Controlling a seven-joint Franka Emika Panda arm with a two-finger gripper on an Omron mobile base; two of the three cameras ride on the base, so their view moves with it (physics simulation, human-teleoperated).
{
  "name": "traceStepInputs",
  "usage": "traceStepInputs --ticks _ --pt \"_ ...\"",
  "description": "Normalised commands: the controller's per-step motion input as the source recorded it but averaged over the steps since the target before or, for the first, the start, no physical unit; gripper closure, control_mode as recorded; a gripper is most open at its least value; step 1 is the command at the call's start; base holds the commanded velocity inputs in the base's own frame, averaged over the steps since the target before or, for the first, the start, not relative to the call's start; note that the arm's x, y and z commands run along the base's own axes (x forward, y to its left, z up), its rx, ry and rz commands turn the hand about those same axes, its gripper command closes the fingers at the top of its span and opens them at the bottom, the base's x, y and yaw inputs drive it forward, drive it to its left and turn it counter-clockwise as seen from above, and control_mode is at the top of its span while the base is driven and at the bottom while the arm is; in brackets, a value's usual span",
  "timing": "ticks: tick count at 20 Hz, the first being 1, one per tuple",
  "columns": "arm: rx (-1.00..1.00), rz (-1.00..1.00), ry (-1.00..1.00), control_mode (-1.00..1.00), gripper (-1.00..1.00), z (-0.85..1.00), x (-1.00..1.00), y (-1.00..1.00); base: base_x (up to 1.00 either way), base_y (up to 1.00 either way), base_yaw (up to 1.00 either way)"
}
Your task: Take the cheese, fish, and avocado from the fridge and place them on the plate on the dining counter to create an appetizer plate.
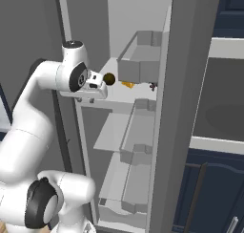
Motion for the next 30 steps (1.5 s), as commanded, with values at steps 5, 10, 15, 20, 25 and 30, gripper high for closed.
traceStepInputs --ticks 5,10,15,20,25,30 --pt "0.00 0.00 -0.04 -1.00 -1.00 0.00 -0.14 0.00 0.00 0.00 0.00" --pt "0.00 0.00 -0.10 -1.00 -1.00 0.00 -0.11 -0.02 0.00 0.00 0.00" --pt "0.00 0.00 -0.05 -1.00 -1.00 0.00 0.00 -0.11 0.00 0.00 0.00" --pt "0.00 0.00 0.00 -1.00 -1.00 0.00 0.00 -0.22 0.00 0.00 0.00" --pt "0.00 0.00 0.00 -1.00 -1.00 0.00 0.01 -0.25 0.00 0.00 0.00" --pt "0.00 0.00 0.00 -1.00 -1.00 0.00 0.19 -0.29 0.00 0.00 0.00"
